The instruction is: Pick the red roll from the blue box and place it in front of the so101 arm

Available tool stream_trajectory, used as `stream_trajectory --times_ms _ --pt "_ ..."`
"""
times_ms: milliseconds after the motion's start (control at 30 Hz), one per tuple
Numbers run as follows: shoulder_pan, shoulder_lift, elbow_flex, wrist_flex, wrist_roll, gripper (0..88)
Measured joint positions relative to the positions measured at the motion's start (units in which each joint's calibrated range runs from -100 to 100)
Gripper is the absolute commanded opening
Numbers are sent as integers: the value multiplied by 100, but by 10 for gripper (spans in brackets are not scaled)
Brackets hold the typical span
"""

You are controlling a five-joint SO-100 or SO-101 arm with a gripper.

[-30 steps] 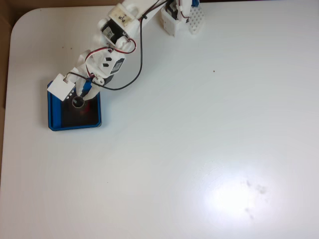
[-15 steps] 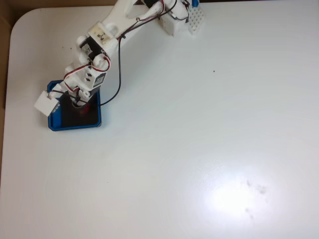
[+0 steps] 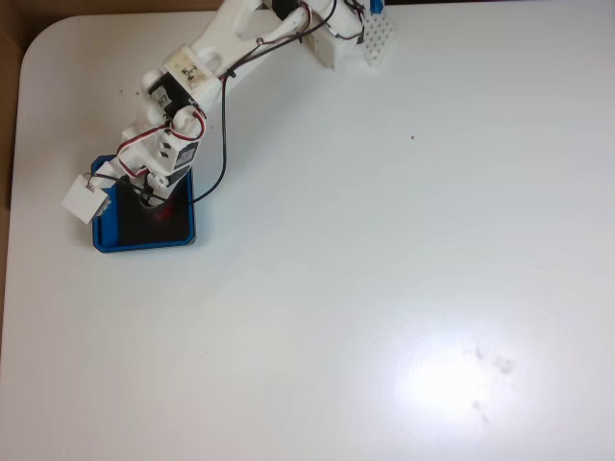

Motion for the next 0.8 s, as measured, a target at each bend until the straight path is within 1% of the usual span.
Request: stream_trajectory --times_ms 100,800 --pt "0 135 0 0 0 174" --pt "0 635 0 16 0 175"
